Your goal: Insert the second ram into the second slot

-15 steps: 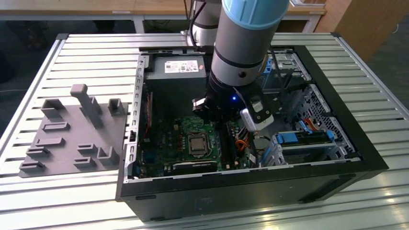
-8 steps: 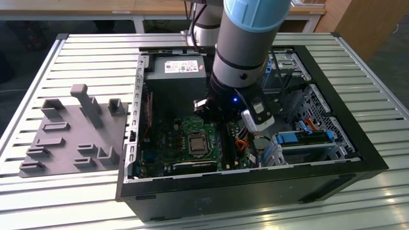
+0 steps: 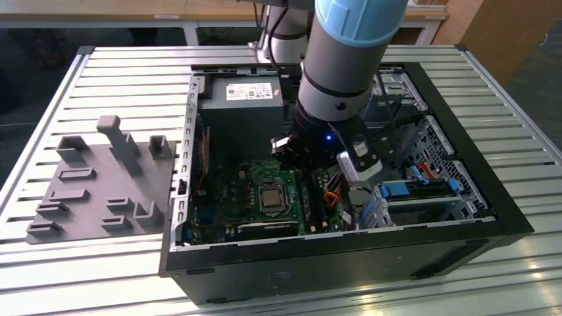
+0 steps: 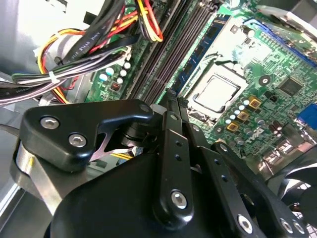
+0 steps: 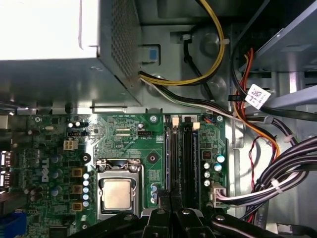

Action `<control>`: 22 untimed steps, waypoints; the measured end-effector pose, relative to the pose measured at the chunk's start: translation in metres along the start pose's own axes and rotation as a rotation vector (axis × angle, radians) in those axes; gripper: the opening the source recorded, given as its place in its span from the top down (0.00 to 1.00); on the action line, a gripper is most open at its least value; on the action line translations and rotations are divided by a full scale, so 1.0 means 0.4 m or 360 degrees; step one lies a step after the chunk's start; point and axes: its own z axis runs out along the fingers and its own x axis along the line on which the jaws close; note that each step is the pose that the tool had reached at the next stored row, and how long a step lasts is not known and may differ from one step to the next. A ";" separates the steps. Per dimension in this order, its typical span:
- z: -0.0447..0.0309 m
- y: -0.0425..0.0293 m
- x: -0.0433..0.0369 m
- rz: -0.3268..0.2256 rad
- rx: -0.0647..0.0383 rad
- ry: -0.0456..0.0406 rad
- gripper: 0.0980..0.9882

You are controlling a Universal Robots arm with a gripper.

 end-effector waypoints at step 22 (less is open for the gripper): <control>0.014 -0.001 -0.011 -0.0054 0.0004 0.0004 0.98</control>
